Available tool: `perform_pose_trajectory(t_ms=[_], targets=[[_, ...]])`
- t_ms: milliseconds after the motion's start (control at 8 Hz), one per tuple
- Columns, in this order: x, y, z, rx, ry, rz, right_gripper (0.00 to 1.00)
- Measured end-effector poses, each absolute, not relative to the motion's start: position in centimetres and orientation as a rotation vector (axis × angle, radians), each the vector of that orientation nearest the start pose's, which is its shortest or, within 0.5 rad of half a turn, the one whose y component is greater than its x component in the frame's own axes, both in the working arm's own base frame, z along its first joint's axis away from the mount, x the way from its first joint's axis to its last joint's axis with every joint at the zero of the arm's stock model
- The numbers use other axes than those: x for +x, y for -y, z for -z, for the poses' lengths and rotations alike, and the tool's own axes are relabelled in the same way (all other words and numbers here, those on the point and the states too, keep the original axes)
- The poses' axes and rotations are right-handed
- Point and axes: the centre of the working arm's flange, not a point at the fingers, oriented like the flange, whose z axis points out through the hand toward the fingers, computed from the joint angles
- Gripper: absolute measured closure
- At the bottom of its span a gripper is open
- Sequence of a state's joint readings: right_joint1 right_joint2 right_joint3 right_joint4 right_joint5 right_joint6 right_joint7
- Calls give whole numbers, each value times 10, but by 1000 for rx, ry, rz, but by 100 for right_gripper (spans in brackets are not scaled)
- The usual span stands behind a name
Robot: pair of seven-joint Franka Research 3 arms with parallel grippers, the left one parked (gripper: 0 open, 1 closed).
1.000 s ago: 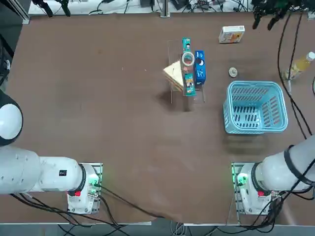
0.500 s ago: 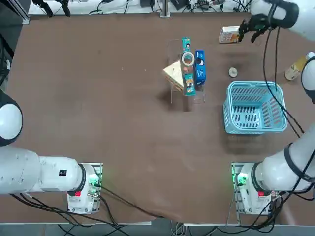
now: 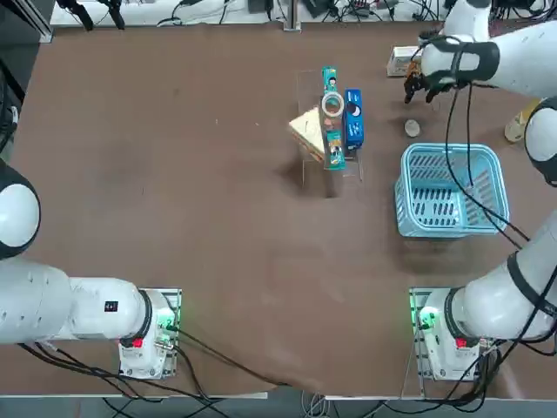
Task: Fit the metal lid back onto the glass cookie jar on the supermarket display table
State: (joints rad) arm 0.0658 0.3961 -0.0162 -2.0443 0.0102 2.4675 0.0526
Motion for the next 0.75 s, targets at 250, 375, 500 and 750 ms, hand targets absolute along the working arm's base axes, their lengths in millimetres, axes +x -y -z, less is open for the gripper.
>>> perform_pose_trajectory(t_ms=[250,375,500,750], targets=[[586,-29,-232,-3141,-16,14,1],[583,-29,-229,-3142,-16,3,2],[582,-29,-225,-3142,-17,-8,3],[577,-28,-218,-3144,-19,-33,4]])
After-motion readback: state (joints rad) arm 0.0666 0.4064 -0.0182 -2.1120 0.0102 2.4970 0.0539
